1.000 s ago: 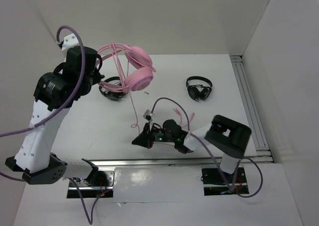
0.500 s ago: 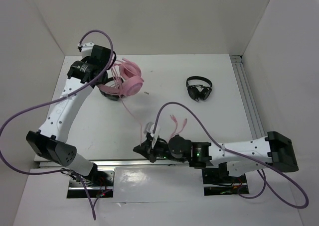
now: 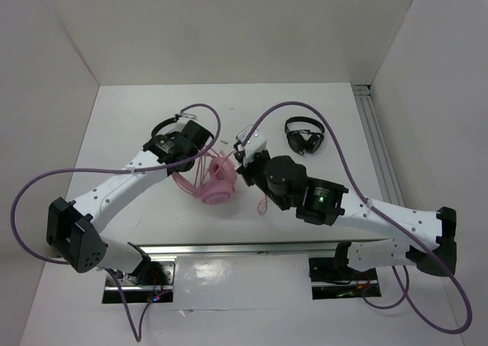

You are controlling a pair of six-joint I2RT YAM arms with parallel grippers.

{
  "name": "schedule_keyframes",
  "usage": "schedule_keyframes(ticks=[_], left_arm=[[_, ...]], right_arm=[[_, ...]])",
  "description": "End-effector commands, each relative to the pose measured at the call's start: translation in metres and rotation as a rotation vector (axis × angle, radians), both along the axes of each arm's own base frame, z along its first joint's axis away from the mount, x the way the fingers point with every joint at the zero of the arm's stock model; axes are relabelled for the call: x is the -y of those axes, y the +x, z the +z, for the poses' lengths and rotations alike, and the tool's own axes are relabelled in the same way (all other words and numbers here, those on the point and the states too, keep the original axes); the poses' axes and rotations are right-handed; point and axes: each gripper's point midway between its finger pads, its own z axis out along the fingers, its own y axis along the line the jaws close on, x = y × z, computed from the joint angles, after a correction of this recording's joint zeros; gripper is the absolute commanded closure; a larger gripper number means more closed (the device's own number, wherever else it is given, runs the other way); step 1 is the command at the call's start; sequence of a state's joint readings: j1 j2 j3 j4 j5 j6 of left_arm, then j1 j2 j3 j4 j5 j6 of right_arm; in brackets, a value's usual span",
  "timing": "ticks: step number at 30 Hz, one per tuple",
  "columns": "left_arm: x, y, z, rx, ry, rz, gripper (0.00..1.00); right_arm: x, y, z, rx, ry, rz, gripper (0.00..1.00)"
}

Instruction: Wrap the headphones

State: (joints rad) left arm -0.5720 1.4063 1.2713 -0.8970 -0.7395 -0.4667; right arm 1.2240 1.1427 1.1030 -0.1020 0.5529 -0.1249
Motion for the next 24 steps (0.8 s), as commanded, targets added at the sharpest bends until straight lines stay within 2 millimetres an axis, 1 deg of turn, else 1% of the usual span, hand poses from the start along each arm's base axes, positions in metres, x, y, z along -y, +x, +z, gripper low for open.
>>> schedule_keyframes(ticks=[1, 2, 3, 4, 5, 6, 7, 8, 9, 10, 11, 12, 13, 14, 15, 16, 17, 18, 19, 20, 21, 22, 23, 24], left_arm=[[0.021, -0.008, 0.017, 0.087, -0.044, -0.11, 1.0], [0.031, -0.016, 0.018, 0.085, -0.052, -0.164, 1.0], [0.033, -0.023, 0.027, 0.108, -0.078, -0.196, 1.0], [0.041, -0.031, 0.026, 0.1, -0.11, -0.235, 1.0], [0.049, -0.038, 0.031, 0.109, -0.125, -0.285, 1.0], [0.049, -0.046, 0.039, 0.124, -0.149, -0.308, 1.0], [0.061, -0.054, 0.041, 0.105, -0.192, -0.377, 1.0], [0.073, -0.063, 0.047, 0.099, -0.218, -0.464, 1.0], [0.081, -0.071, 0.05, 0.091, -0.249, -0.518, 1.0], [0.092, -0.081, 0.057, 0.075, -0.298, -0.585, 1.0], [0.099, -0.09, 0.063, 0.067, -0.322, -0.628, 1.0], [0.101, -0.096, 0.07, 0.072, -0.334, -0.666, 1.0], [0.107, -0.104, 0.081, 0.068, -0.374, -0.717, 1.0], [0.114, -0.109, 0.089, 0.069, -0.399, -0.766, 1.0], [0.114, -0.114, 0.103, 0.101, -0.43, -0.794, 1.0], [0.116, -0.117, 0.122, 0.13, -0.46, -0.81, 1.0], [0.114, -0.122, 0.132, 0.138, -0.481, -0.827, 1.0], [0.114, -0.125, 0.144, 0.157, -0.5, -0.838, 1.0], [0.114, -0.125, 0.17, 0.209, -0.537, -0.838, 1.0], [0.11, -0.123, 0.182, 0.237, -0.54, -0.813, 1.0], [0.109, -0.122, 0.196, 0.262, -0.565, -0.788, 1.0], [0.106, -0.12, 0.209, 0.293, -0.581, -0.759, 1.0], [0.105, -0.115, 0.235, 0.348, -0.61, -0.731, 1.0], [0.1, -0.111, 0.245, 0.381, -0.611, -0.688, 1.0]], right_arm=[[0.038, 0.038, 0.027, 0.073, -0.059, -0.163, 1.0], [0.056, 0.056, 0.032, 0.075, -0.052, -0.23, 1.0], [0.065, 0.068, 0.028, 0.076, -0.073, -0.267, 1.0], [0.069, 0.075, 0.032, 0.08, -0.055, -0.271, 1.0], [0.075, 0.083, 0.034, 0.084, -0.044, -0.283, 1.0], [0.094, 0.101, 0.032, 0.082, -0.042, -0.332, 1.0], [0.092, 0.108, 0.031, 0.076, -0.023, -0.311, 1.0], [0.107, 0.124, 0.034, 0.074, -0.008, -0.347, 1.0], [0.11, 0.128, 0.038, 0.078, 0.002, -0.334, 0.99], [0.101, 0.133, 0.037, 0.064, 0.011, -0.28, 0.98], [0.101, 0.137, 0.046, 0.074, 0.025, -0.265, 0.98], [0.107, 0.145, 0.046, 0.072, 0.025, -0.273, 0.98], [0.099, 0.15, 0.039, 0.06, 0.02, -0.227, 0.96], [0.096, 0.154, 0.038, 0.06, 0.025, -0.2, 0.96], [0.101, 0.161, 0.038, 0.052, 0.035, -0.185, 0.96], [0.097, 0.162, 0.034, 0.036, 0.042, -0.148, 0.94], [0.084, 0.158, 0.025, 0.017, 0.057, -0.051, 0.92], [0.078, 0.155, 0.021, -0.011, 0.09, -0.007, 0.9], [0.072, 0.15, 0.018, -0.027, 0.11, 0.048, 0.86], [0.059, 0.14, 0.01, -0.044, 0.139, 0.151, 0.84], [0.049, 0.133, 0.002, -0.093, 0.183, 0.203, 0.84], [0.041, 0.124, -0.002, -0.115, 0.212, 0.262, 0.84], [0.03, 0.112, -0.007, -0.137, 0.239, 0.334, 0.81], [0.017, 0.096, -0.018, -0.146, 0.269, 0.439, 0.75]])
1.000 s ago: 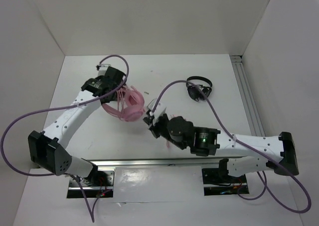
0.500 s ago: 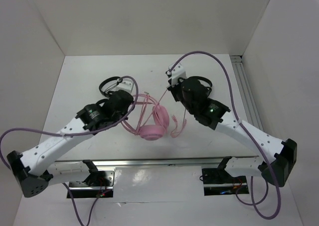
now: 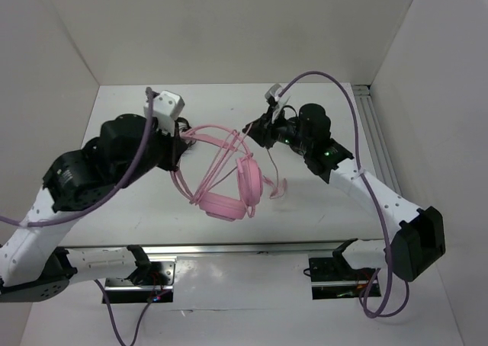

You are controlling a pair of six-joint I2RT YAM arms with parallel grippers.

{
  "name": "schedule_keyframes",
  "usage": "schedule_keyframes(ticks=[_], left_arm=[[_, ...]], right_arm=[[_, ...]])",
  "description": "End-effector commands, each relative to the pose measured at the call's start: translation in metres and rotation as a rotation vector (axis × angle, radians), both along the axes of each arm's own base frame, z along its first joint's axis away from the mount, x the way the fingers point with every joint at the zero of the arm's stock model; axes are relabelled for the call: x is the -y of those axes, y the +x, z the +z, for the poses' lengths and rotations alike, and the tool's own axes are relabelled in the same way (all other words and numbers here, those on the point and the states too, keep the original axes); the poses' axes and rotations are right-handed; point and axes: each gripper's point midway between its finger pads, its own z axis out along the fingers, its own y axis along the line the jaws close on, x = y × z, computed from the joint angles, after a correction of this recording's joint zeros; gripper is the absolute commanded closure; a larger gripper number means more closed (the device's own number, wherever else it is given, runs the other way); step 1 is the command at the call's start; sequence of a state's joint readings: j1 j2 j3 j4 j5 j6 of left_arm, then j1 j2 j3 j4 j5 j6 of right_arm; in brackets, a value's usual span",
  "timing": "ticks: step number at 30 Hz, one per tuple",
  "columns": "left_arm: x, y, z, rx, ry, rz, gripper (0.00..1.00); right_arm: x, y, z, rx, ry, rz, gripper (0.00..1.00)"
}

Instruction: Wrap the headphones

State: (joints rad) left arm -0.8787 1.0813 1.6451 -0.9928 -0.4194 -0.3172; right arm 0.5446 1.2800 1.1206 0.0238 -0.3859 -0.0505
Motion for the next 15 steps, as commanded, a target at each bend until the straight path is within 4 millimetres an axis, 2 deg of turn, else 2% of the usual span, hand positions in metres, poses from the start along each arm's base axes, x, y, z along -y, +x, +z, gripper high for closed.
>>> schedule_keyframes(ticks=[1, 2, 4, 5, 6, 8, 9, 10, 11, 12, 14, 15], left_arm=[[0.006, -0.021, 0.066, 0.061, -0.193, -0.065, 1.0], [0.005, -0.021, 0.083, 0.089, -0.227, -0.066, 1.0], [0.01, -0.016, 0.09, 0.092, -0.242, -0.054, 1.0], [0.01, -0.016, 0.098, 0.098, -0.268, -0.05, 1.0], [0.015, -0.012, 0.1, 0.097, -0.276, -0.038, 1.0], [0.013, -0.009, 0.106, 0.092, -0.322, 0.004, 1.0], [0.009, -0.003, 0.11, 0.101, -0.338, 0.061, 1.0], [0.008, -0.001, 0.114, 0.099, -0.381, 0.094, 1.0], [0.005, 0.001, 0.115, 0.098, -0.397, 0.124, 1.0], [0.002, 0.004, 0.125, 0.119, -0.441, 0.154, 1.0], [-0.01, 0.008, 0.131, 0.139, -0.493, 0.238, 1.0], [-0.015, 0.009, 0.138, 0.157, -0.52, 0.264, 1.0]], right_arm=[[-0.031, -0.03, -0.002, -0.045, 0.194, 0.235, 0.72], [-0.046, -0.042, -0.014, -0.078, 0.21, 0.288, 0.7], [-0.061, -0.056, -0.023, -0.083, 0.27, 0.336, 0.64], [-0.075, -0.063, -0.035, -0.11, 0.273, 0.362, 0.62], [-0.082, -0.062, -0.034, -0.085, 0.288, 0.369, 0.62], [-0.091, -0.059, -0.051, -0.138, 0.293, 0.374, 0.61], [-0.099, -0.053, -0.07, -0.182, 0.28, 0.386, 0.61], [-0.103, -0.049, -0.07, -0.186, 0.303, 0.389, 0.61], [-0.106, -0.046, -0.079, -0.207, 0.303, 0.386, 0.59], [-0.111, -0.041, -0.1, -0.248, 0.293, 0.379, 0.59], [-0.119, -0.046, -0.109, -0.278, 0.315, 0.418, 0.58], [-0.125, -0.046, -0.126, -0.311, 0.308, 0.421, 0.56]])
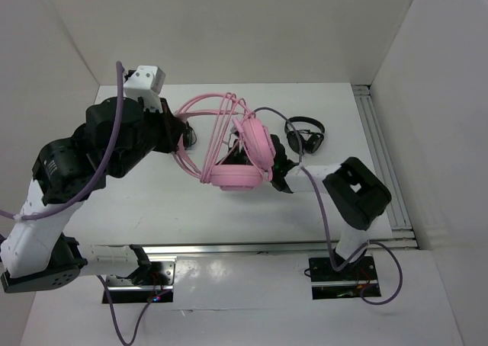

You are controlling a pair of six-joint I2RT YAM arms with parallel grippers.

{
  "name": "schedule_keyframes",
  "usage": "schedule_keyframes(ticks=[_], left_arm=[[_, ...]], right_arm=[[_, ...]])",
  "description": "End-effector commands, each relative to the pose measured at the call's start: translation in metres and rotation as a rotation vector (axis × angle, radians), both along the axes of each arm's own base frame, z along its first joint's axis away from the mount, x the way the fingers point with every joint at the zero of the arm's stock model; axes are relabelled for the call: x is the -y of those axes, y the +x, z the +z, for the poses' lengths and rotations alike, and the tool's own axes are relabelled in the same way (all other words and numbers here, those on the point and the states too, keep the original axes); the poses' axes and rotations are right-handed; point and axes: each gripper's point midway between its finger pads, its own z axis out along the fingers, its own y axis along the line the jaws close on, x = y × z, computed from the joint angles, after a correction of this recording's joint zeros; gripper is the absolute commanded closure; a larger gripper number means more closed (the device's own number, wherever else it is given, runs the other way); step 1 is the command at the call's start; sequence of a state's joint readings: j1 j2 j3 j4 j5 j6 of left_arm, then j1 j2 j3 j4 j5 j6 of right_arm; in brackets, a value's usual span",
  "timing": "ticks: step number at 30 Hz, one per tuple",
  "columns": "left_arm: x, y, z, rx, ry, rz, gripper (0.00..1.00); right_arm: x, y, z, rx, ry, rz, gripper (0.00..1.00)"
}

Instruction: Wrap the headphones

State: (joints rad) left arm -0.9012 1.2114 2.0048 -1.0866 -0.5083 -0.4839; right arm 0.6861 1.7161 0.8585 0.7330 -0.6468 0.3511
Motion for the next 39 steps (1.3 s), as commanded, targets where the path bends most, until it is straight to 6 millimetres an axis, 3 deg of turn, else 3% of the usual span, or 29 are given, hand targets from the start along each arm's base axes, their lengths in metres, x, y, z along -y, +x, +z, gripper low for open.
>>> schedule_keyframes(ticks=[1, 3, 7, 10, 16, 20, 23, 26, 28, 30, 32, 33, 34, 35, 36, 37, 38, 39], left_arm=[[-0.02, 0.007, 0.063, 0.128, -0.31, 0.175, 1.0], [-0.025, 0.006, 0.071, 0.143, -0.327, 0.186, 1.0], [-0.026, 0.007, 0.076, 0.152, -0.324, 0.193, 1.0], [-0.031, 0.01, 0.066, 0.142, -0.302, 0.228, 1.0], [-0.051, 0.001, 0.072, 0.159, -0.354, 0.271, 1.0], [-0.062, 0.0, 0.073, 0.163, -0.379, 0.331, 1.0], [-0.068, 0.002, 0.074, 0.169, -0.394, 0.372, 1.0], [-0.073, 0.002, 0.074, 0.17, -0.413, 0.399, 1.0], [-0.078, 0.002, 0.072, 0.169, -0.418, 0.431, 1.0], [-0.079, 0.009, 0.067, 0.167, -0.403, 0.479, 1.0], [-0.079, 0.015, 0.064, 0.169, -0.382, 0.511, 1.0], [-0.081, 0.025, 0.059, 0.166, -0.363, 0.56, 1.0], [-0.079, 0.032, 0.055, 0.159, -0.348, 0.572, 1.0], [-0.077, 0.039, 0.051, 0.15, -0.329, 0.586, 1.0], [-0.073, 0.046, 0.051, 0.145, -0.323, 0.579, 1.0], [-0.074, 0.065, 0.041, 0.127, -0.288, 0.624, 1.0], [-0.073, 0.075, 0.037, 0.112, -0.278, 0.63, 1.0], [-0.069, 0.084, 0.033, 0.091, -0.277, 0.615, 1.0]], right_arm=[[-0.017, 0.001, 0.019, 0.049, 0.136, 0.045, 0.54], [-0.02, -0.004, -0.003, -0.001, 0.127, 0.052, 0.52], [-0.018, -0.01, -0.013, -0.021, 0.155, 0.062, 0.5], [-0.019, -0.011, -0.02, -0.039, 0.155, 0.07, 0.49], [-0.026, 0.0, -0.034, -0.057, 0.154, 0.048, 0.5], [-0.032, -0.006, -0.043, -0.079, 0.151, 0.056, 0.53], [-0.034, -0.008, -0.055, -0.099, 0.134, 0.052, 0.63], [-0.03, -0.016, -0.069, -0.121, 0.115, 0.041, 0.85], [-0.032, -0.026, -0.068, -0.117, 0.118, 0.05, 0.87], [-0.028, -0.032, -0.075, -0.124, 0.1, 0.037, 0.95], [-0.028, -0.044, -0.062, -0.096, 0.111, 0.038, 1.0], [-0.021, -0.05, -0.069, -0.096, 0.089, 0.005, 1.0], [-0.024, -0.064, -0.066, -0.081, 0.087, 0.012, 1.0], [-0.023, -0.072, -0.048, -0.049, 0.107, 0.003, 1.0], [-0.016, -0.077, -0.057, -0.055, 0.073, -0.043, 1.0], [-0.021, -0.096, -0.055, -0.031, 0.058, -0.016, 1.0], [-0.02, -0.105, -0.038, -0.001, 0.077, -0.014, 1.0], [-0.018, -0.11, -0.044, -0.005, 0.033, -0.04, 1.0]])
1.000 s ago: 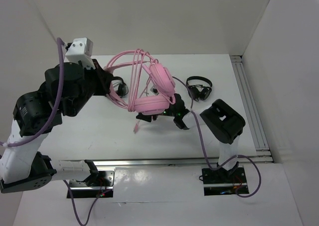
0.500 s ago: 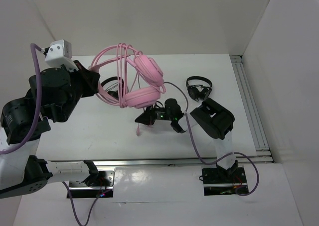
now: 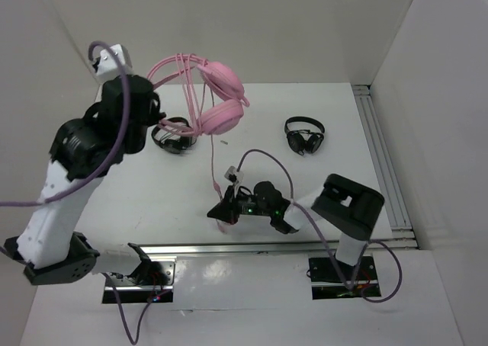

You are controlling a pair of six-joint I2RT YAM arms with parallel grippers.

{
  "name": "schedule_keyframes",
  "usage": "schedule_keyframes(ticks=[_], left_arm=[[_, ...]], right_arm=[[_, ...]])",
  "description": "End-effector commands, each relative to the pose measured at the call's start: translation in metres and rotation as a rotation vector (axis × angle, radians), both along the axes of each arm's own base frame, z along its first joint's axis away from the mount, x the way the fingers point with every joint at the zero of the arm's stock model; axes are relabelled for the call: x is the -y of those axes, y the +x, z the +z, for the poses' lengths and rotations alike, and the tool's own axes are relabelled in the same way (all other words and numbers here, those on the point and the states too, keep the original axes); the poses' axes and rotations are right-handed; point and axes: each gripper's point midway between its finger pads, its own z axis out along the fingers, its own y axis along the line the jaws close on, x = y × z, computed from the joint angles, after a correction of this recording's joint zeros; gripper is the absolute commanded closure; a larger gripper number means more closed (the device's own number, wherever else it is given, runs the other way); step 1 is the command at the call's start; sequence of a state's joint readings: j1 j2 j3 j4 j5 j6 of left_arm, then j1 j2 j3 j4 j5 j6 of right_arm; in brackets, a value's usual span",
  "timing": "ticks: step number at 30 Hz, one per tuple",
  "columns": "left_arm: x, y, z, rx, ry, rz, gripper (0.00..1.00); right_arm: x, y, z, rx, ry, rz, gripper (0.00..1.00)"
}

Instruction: Wrap the headphones

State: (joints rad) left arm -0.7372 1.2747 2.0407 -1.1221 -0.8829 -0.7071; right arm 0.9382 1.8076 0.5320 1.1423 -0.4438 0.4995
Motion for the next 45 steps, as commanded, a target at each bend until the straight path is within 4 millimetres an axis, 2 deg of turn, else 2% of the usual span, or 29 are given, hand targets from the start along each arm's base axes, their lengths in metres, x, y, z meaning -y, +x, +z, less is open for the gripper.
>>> schedule_keyframes(ticks=[1, 2, 3, 4, 6, 8, 9, 10, 11, 12, 13, 15, 16, 18, 19, 21, 22, 24, 28, 30, 32, 34, 35, 37, 39, 40, 43, 45], left_arm=[[0.01, 0.053, 0.013, 0.066, -0.149, 0.075, 1.0], [0.01, 0.062, 0.006, 0.046, -0.14, 0.082, 1.0], [0.008, 0.069, 0.0, 0.032, -0.129, 0.098, 1.0], [0.008, 0.076, -0.006, 0.015, -0.121, 0.108, 1.0], [0.006, 0.094, -0.038, -0.053, -0.065, 0.151, 1.0], [0.005, 0.099, -0.062, -0.108, -0.027, 0.163, 1.0], [0.008, 0.103, -0.09, -0.166, 0.002, 0.171, 1.0], [0.006, 0.103, -0.103, -0.193, 0.03, 0.184, 1.0], [0.002, 0.103, -0.118, -0.224, 0.041, 0.199, 1.0], [0.0, 0.102, -0.125, -0.225, 0.05, 0.21, 1.0], [-0.008, 0.099, -0.146, -0.264, 0.088, 0.218, 1.0], [-0.015, 0.097, -0.164, -0.305, 0.15, 0.209, 1.0], [-0.017, 0.095, -0.181, -0.343, 0.195, 0.197, 1.0], [-0.004, 0.094, -0.208, -0.442, 0.269, 0.066, 1.0], [-0.001, 0.086, -0.223, -0.511, 0.28, 0.031, 1.0], [0.008, 0.077, -0.238, -0.558, 0.302, -0.062, 1.0], [0.014, 0.068, -0.253, -0.583, 0.317, -0.117, 1.0], [0.041, 0.059, -0.257, -0.567, 0.339, -0.279, 1.0], [0.069, 0.028, -0.273, -0.635, 0.472, -0.48, 1.0], [0.07, 0.016, -0.276, -0.649, 0.544, -0.483, 1.0], [0.079, -0.002, -0.288, -0.667, 0.608, -0.547, 1.0], [0.089, -0.013, -0.286, -0.632, 0.646, -0.594, 1.0], [0.092, -0.017, -0.289, -0.636, 0.656, -0.608, 1.0], [0.095, -0.025, -0.282, -0.607, 0.666, -0.663, 1.0], [0.097, -0.033, -0.287, -0.615, 0.658, -0.719, 1.0], [0.099, -0.038, -0.28, -0.59, 0.653, -0.751, 1.0], [0.1, -0.045, -0.274, -0.571, 0.623, -0.795, 1.0], [0.105, -0.051, -0.262, -0.533, 0.596, -0.856, 1.0]], right_arm=[[0.0, -0.012, 0.032, 0.15, -0.001, -0.074, 1.0], [-0.005, -0.031, 0.05, 0.179, 0.021, -0.044, 1.0], [-0.004, -0.036, 0.05, 0.193, -0.002, -0.057, 1.0], [-0.004, -0.046, 0.042, 0.205, -0.069, -0.027, 1.0], [-0.01, -0.077, 0.051, 0.243, -0.117, 0.086, 1.0], [-0.011, -0.093, 0.058, 0.26, -0.141, 0.153, 1.0], [-0.01, -0.101, 0.07, 0.275, -0.134, 0.19, 1.0], [-0.007, -0.103, 0.072, 0.275, -0.18, 0.194, 1.0], [-0.004, -0.102, 0.077, 0.314, -0.199, 0.186, 1.0], [-0.002, -0.104, 0.084, 0.336, -0.21, 0.175, 1.0], [0.008, -0.094, 0.099, 0.357, -0.229, 0.113, 1.0], [0.018, -0.09, 0.115, 0.414, -0.247, 0.086, 1.0], [0.026, -0.086, 0.131, 0.44, -0.241, 0.056, 1.0], [0.041, -0.066, 0.147, 0.498, -0.328, -0.041, 1.0], [0.052, -0.054, 0.156, 0.522, -0.381, -0.099, 1.0], [0.064, -0.043, 0.163, 0.567, -0.431, -0.151, 1.0], [0.07, -0.04, 0.168, 0.581, -0.441, -0.175, 1.0], [0.083, -0.028, 0.173, 0.598, -0.488, -0.246, 1.0], [0.095, -0.015, 0.174, 0.627, -0.56, -0.315, 1.0], [0.104, -0.007, 0.174, 0.635, -0.607, -0.372, 1.0], [0.11, -0.001, 0.17, 0.641, -0.645, -0.408, 1.0], [0.117, 0.005, 0.175, 0.649, -0.663, -0.458, 1.0], [0.119, 0.007, 0.176, 0.652, -0.669, -0.474, 0.99], [0.126, 0.013, 0.178, 0.66, -0.688, -0.528, 0.91], [0.136, 0.02, 0.177, 0.675, -0.704, -0.589, 0.89], [0.138, 0.02, 0.183, 0.674, -0.684, -0.609, 0.89], [0.142, 0.021, 0.184, 0.679, -0.652, -0.634, 0.88], [0.146, 0.024, 0.185, 0.685, -0.643, -0.664, 0.88]])
